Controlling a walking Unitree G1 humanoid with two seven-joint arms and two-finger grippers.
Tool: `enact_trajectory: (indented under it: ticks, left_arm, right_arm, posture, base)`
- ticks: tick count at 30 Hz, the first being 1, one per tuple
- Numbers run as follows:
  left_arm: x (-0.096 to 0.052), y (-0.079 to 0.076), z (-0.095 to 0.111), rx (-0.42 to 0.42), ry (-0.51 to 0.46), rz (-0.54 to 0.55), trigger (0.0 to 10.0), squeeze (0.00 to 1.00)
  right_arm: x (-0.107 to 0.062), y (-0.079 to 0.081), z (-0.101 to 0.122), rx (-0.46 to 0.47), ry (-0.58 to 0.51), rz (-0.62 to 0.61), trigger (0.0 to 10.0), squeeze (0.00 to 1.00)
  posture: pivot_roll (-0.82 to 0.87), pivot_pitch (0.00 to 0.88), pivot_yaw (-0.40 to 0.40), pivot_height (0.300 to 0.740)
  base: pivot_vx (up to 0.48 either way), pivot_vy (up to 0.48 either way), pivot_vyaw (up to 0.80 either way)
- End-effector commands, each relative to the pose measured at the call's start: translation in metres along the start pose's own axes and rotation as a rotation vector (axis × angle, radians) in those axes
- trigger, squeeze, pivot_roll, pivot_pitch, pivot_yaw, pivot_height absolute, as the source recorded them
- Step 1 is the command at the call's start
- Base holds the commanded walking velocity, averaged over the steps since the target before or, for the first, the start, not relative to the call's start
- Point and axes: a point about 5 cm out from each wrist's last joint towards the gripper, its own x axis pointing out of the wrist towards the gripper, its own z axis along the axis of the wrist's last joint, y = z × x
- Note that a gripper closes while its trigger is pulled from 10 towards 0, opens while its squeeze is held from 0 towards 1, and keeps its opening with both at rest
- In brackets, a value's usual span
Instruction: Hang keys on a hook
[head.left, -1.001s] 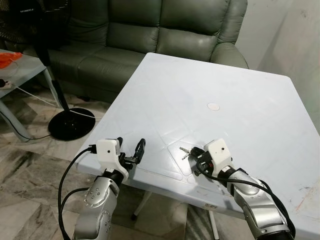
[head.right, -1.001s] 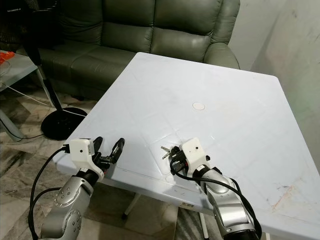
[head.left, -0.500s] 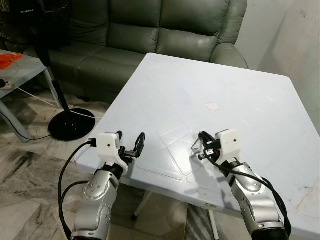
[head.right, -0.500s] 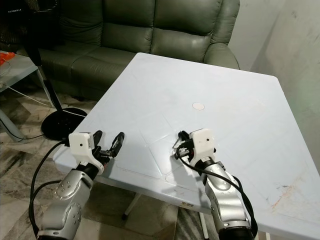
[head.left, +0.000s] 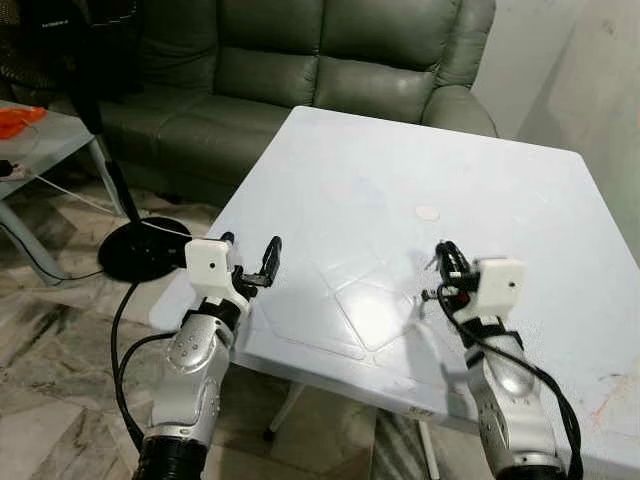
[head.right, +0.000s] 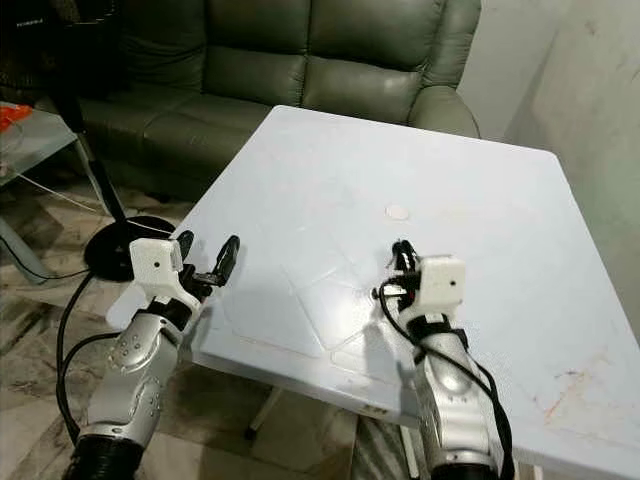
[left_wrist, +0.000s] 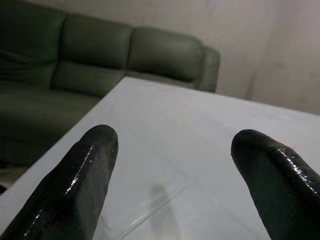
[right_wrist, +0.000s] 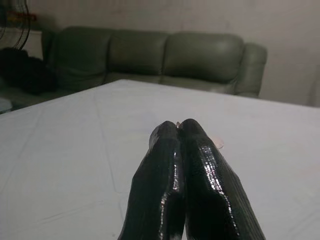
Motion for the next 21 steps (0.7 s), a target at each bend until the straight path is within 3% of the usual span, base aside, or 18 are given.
enact_trajectory:
  ticks: [1,8,16,21]
  left_arm:
    - [-0.007,-0.002,-0.005,-0.021,-0.012,-0.010,10.0,0.00]
    - [-0.024,-0.001,-0.010,-0.028,-0.002,-0.004,10.0,0.00]
    - [-0.039,0.030,-0.005,-0.030,-0.009,0.067,10.0,0.00]
    - [-0.036,0.040,-0.003,-0.021,0.001,0.070,10.0,0.00]
  right_arm:
    - [-0.005,0.000,0.006,0.006,-0.048,-0.015,10.0,0.00]
    - [-0.021,0.002,0.006,0.071,-0.034,-0.034,10.0,0.00]
    - [-0.036,-0.011,-0.001,0.078,0.011,-0.088,10.0,0.00]
    - [-0.032,-0.019,0.000,0.055,0.022,-0.098,10.0,0.00]
  posture:
    - [0.00,0.000,-0.035,0.740]
    - [-0.01,0.000,-0.036,0.740]
    - [-0.01,0.000,-0.030,0.740]
    - [-0.01,0.000,-0.028,0.740]
  base:
    - [0.000,0.000,0.00]
    - [0.000,0.000,0.00]
    - [0.000,0.000,0.00]
    - [0.000,0.000,0.00]
